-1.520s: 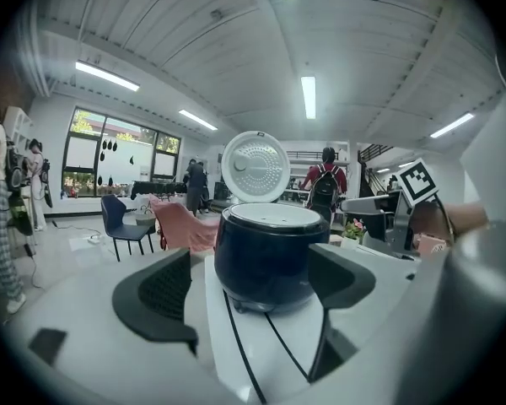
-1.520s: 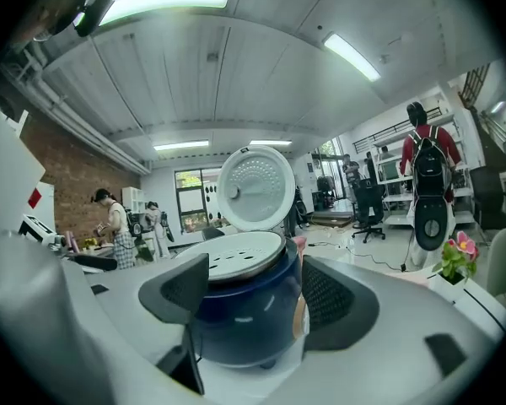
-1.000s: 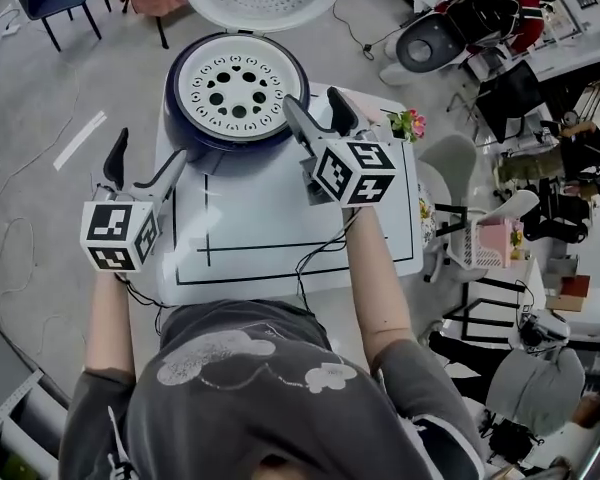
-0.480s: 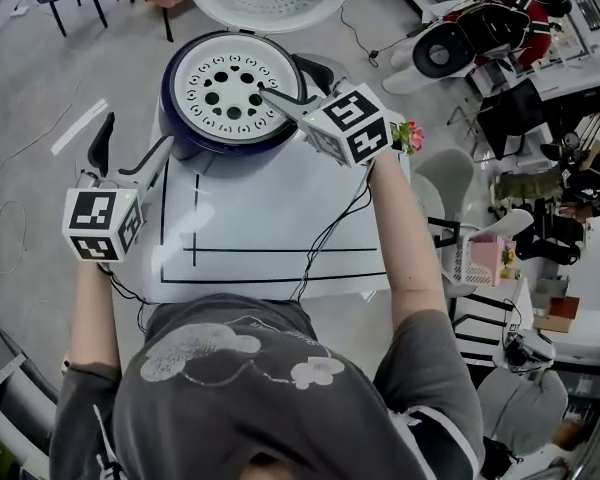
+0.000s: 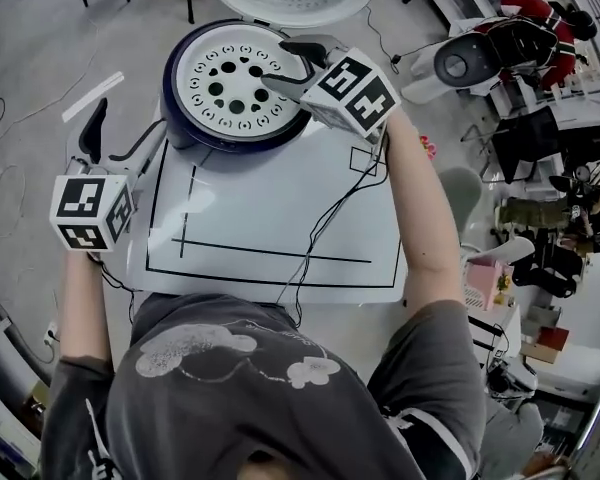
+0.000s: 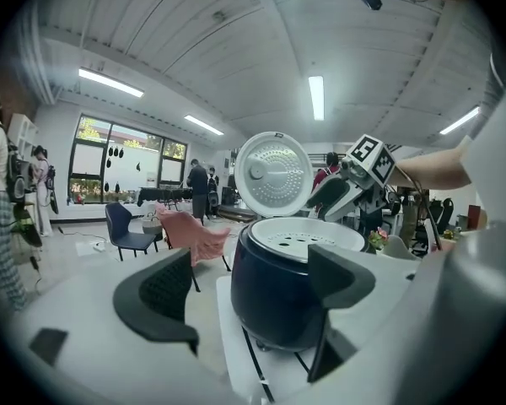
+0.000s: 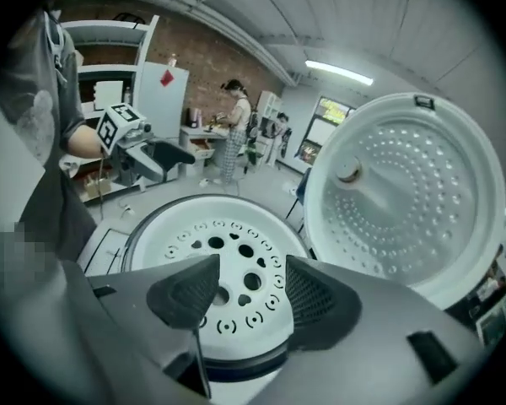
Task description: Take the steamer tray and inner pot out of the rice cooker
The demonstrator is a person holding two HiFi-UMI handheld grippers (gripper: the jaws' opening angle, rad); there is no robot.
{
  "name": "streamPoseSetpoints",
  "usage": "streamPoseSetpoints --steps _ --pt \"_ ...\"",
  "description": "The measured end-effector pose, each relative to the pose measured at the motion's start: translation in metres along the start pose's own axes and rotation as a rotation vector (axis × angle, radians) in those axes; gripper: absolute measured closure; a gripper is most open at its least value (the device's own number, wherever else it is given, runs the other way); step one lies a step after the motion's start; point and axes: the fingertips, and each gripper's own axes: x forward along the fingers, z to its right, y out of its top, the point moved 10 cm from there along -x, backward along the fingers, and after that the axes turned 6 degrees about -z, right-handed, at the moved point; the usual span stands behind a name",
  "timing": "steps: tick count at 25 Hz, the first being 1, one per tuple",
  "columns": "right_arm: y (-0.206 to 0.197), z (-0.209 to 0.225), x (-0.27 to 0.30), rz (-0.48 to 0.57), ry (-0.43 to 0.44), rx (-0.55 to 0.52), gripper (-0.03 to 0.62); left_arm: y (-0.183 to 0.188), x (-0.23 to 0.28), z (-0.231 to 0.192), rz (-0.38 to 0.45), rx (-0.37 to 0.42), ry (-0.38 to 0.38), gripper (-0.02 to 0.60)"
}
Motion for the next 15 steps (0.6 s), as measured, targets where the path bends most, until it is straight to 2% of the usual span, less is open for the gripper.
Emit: streamPoseSetpoints --steps 3,6,10,15 --pt "0.004 -0.003 0.001 -0.159 0.121 -0.129 0.330 -0.003 0.003 0.004 -0.010 -0.005 -0.007 0.153" --pt "0.012 -0.009 0.012 -0.281 0.192 -0.239 0.344 -0.007 0.006 0.007 -0.012 -0.013 -0.016 0.153" --pt "0.016 -0.014 0.029 -0.373 0.236 -0.322 0.347 -0.012 0.010 0.011 -0.009 -0.015 -0.029 0.153" --pt "-0.028 -0.020 0.038 -0.504 0.232 -0.452 0.356 -0.030 0.017 0.052 -0.009 -0.036 -0.028 0.153"
